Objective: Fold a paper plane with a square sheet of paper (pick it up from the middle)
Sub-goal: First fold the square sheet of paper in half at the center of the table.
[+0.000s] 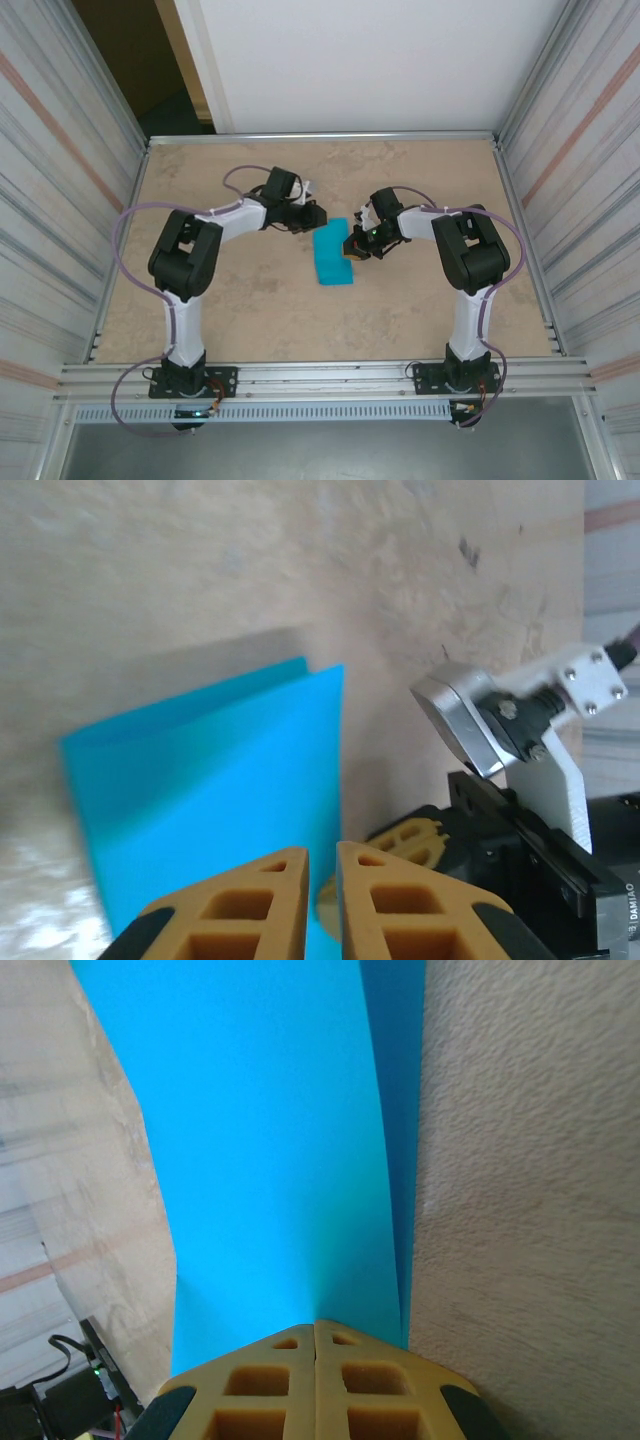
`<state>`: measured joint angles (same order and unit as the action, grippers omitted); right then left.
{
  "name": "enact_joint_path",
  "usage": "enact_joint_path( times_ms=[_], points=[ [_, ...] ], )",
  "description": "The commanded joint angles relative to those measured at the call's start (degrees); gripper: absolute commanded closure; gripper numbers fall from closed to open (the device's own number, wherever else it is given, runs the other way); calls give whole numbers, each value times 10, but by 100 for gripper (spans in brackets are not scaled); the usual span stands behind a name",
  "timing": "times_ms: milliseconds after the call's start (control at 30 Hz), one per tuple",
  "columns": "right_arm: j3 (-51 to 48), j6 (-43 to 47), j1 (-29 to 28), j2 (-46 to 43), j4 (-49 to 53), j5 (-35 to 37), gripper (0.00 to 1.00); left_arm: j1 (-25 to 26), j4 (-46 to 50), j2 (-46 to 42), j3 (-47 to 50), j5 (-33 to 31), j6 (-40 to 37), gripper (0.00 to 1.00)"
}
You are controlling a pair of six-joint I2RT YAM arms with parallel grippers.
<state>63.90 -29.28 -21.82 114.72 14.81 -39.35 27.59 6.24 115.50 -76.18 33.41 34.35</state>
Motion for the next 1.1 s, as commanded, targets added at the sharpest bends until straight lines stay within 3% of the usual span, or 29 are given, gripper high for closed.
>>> enact_joint_path(
  times_ms=[0,300,633,1067],
  points=[
    [-47,10,12,68,94,176,100,2,6,28,-18,-2,15,83],
    [-47,11,13,67,96,178,100,0,70,86,-69,-64,6,85],
    [-45,11,14,68,105,189,100,-50,112,139,-100,-103,2,84],
    [-44,9,13,66,110,201,100,-88,158,138,-169,-87,-30,83]
  ],
)
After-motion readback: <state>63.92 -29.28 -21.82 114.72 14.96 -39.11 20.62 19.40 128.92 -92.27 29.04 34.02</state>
